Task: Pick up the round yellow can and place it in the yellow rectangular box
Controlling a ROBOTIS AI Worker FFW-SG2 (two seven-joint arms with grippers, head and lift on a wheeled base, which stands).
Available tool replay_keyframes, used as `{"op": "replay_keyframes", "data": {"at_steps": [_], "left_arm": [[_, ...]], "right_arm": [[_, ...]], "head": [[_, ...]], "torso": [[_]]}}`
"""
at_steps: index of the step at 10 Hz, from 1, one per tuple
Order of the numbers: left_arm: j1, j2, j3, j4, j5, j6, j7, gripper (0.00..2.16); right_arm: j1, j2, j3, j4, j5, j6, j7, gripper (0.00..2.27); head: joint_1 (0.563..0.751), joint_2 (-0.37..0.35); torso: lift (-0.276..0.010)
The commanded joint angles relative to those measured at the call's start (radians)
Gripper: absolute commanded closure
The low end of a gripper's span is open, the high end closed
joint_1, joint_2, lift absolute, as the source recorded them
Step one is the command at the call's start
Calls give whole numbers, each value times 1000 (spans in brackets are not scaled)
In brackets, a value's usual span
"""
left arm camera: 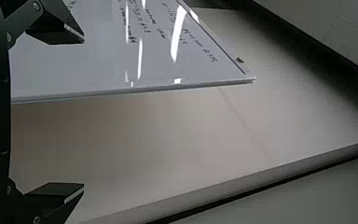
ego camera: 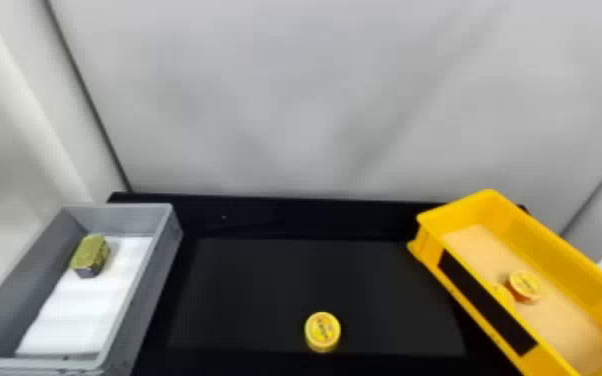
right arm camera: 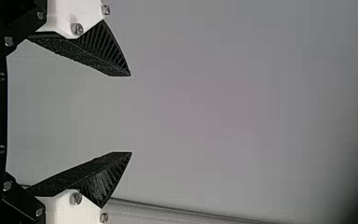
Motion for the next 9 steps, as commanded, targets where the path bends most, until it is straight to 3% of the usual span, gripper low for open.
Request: {"op": "replay_keyframes", "data": {"at_steps": [1, 6, 9], "left_arm": [[3, -3, -1, 0, -2, 1, 0, 154], [0, -3, -14, -1, -21, 12, -8, 156], [0, -3, -20, 2, -25, 15, -8, 154]], "right_arm": [[-1, 0, 0, -2, 3, 8, 0, 242], [-14, -1, 23, -4, 10, 63, 22, 242], [-31, 2, 121, -22, 3, 138, 52, 242]], "head": [[686, 14], [686, 14], [686, 14]], "torso": [[-56], [-56], [-56]]}}
